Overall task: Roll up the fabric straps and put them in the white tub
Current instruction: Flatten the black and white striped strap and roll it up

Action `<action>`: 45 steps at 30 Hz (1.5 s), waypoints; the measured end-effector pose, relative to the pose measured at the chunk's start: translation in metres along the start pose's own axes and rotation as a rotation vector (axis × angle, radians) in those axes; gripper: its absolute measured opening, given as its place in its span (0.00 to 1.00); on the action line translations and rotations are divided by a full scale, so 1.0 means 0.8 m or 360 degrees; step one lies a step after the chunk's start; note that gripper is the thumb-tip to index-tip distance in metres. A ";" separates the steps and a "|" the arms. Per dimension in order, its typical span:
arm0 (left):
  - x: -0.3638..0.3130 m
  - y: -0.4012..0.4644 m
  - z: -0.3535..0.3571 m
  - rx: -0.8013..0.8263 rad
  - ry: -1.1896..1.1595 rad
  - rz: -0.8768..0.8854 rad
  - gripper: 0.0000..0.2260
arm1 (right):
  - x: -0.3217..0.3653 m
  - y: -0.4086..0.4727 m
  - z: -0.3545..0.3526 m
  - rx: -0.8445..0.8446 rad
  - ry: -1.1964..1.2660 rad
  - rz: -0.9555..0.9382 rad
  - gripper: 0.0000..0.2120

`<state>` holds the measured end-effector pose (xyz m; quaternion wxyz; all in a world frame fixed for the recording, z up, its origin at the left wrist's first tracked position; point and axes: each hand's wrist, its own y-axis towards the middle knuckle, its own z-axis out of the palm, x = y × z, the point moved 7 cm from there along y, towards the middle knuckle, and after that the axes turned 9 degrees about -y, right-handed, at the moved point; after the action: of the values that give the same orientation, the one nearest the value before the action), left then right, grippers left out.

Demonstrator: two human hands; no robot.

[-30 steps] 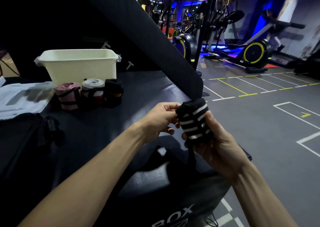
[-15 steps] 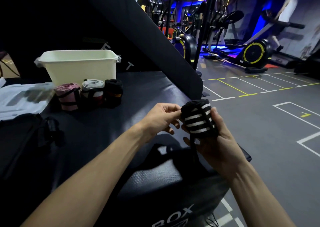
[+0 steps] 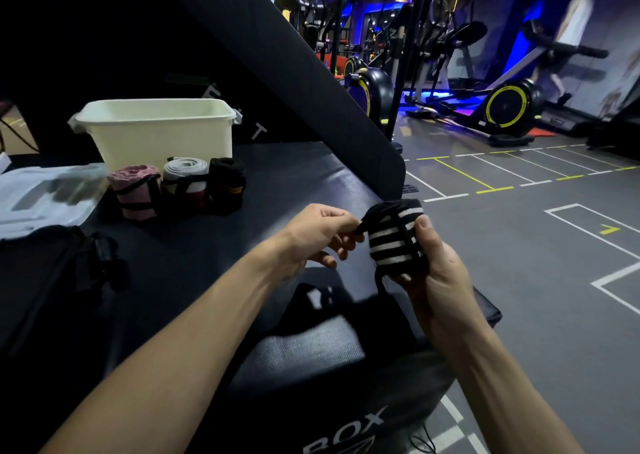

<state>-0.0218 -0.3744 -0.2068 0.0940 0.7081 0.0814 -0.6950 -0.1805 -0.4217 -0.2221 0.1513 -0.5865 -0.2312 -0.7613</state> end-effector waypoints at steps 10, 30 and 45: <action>0.021 0.005 0.021 0.0135 -0.0080 -0.0094 0.20 | -0.024 -0.012 0.030 0.0363 0.0411 0.0363 0.30; -0.011 0.006 0.007 -0.0319 -0.0230 0.0470 0.08 | 0.028 0.002 -0.013 -0.0182 -0.0653 -0.0544 0.06; -0.012 0.005 0.015 -0.0187 -0.0280 0.0428 0.08 | 0.016 0.004 -0.004 -0.0046 -0.0681 -0.0554 0.30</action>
<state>-0.0325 -0.3811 -0.1973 0.2343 0.6423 0.0179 -0.7295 -0.1851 -0.4256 -0.2096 -0.0426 -0.6876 -0.3444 -0.6378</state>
